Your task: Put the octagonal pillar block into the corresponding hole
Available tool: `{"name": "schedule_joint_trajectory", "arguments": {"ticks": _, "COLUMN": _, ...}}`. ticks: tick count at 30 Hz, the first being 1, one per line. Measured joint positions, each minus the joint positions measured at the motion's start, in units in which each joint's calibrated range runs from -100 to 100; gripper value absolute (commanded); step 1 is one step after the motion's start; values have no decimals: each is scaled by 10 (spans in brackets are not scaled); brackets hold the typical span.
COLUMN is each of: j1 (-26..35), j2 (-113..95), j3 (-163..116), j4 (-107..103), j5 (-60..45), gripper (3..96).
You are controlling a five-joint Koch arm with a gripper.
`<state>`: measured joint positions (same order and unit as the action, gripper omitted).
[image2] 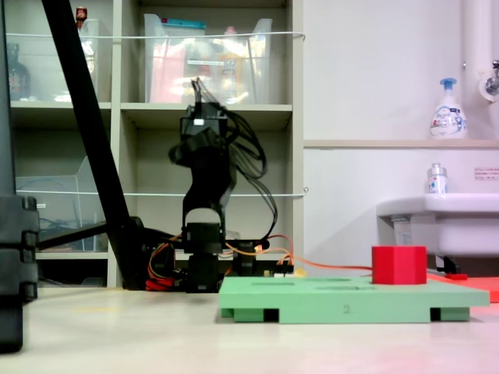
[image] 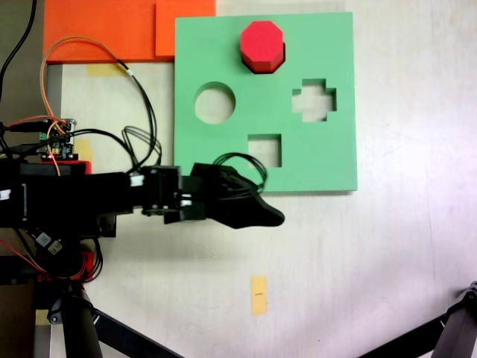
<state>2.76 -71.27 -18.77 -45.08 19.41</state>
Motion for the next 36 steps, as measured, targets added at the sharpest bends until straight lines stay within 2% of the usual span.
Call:
{"name": "schedule_joint_trajectory", "arguments": {"ticks": 2, "j1": -3, "j2": -60, "j3": -114, "j4": 100, "j5": -16, "gripper": 604}}
{"name": "schedule_joint_trajectory", "arguments": {"ticks": 6, "j1": -2, "j2": -164, "j3": -512, "j4": 336, "j5": -72, "gripper": 592}}
{"name": "schedule_joint_trajectory", "arguments": {"ticks": 9, "j1": -3, "j2": -224, "j3": -667, "j4": 483, "j5": -120, "gripper": 579}}
{"name": "schedule_joint_trajectory", "arguments": {"ticks": 13, "j1": 0, "j2": -280, "j3": -794, "j4": 551, "j5": -156, "gripper": 556}}
{"name": "schedule_joint_trajectory", "arguments": {"ticks": 20, "j1": 5, "j2": -282, "j3": -805, "j4": 534, "j5": -178, "gripper": 491}}
{"name": "schedule_joint_trajectory", "arguments": {"ticks": 36, "j1": 5, "j2": -282, "j3": -804, "j4": 525, "j5": -178, "gripper": 493}}
